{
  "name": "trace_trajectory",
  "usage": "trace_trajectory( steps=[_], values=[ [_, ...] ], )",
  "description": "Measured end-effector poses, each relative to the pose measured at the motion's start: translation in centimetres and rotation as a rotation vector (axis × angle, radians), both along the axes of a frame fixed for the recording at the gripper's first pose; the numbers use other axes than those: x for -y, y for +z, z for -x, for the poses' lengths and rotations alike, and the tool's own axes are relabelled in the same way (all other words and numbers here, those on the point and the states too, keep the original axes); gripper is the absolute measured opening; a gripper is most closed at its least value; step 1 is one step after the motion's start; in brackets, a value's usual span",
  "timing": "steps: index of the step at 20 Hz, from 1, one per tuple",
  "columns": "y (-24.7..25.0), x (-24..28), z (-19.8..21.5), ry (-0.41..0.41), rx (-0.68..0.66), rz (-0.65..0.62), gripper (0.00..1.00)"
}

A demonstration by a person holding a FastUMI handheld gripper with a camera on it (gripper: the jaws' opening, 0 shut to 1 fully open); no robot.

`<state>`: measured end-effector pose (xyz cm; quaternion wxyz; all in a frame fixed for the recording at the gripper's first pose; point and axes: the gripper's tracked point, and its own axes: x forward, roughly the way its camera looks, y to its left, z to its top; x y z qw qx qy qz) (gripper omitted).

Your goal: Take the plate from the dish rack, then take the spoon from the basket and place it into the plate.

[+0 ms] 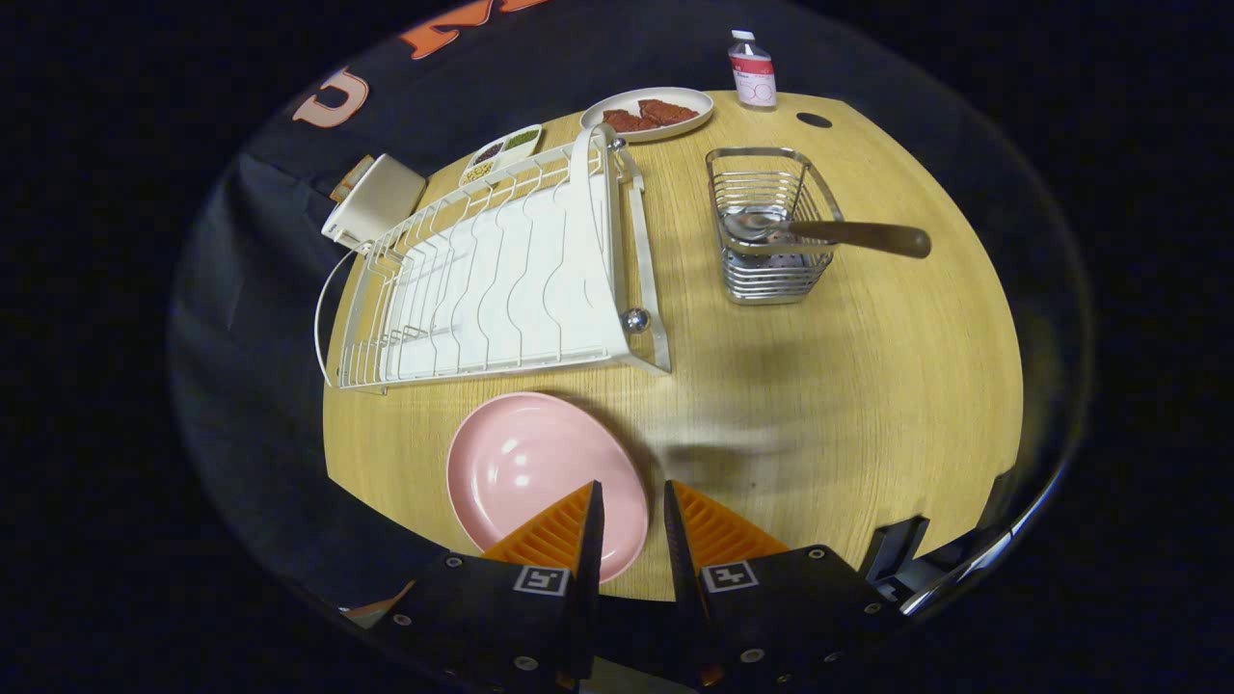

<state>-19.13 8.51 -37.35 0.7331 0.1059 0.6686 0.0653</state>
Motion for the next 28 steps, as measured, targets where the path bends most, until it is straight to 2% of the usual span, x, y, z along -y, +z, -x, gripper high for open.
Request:
trace_trajectory(
  steps=[6,11,19,23,27,28],
  values=[
    [2.2,4.7,-4.8,-0.108,0.214,0.078,0.57],
    [2.5,8.7,-8.5,-0.178,0.439,0.155,0.59],
    [0.5,10.7,-11.3,-0.273,0.62,0.147,0.59],
    [0.2,11.1,-13.0,-0.266,0.723,0.18,0.51],
    [-0.7,10.8,-13.7,-0.26,0.752,0.189,0.39],
    [-0.8,11.0,-13.8,-0.248,0.766,0.21,0.32]
  ],
)
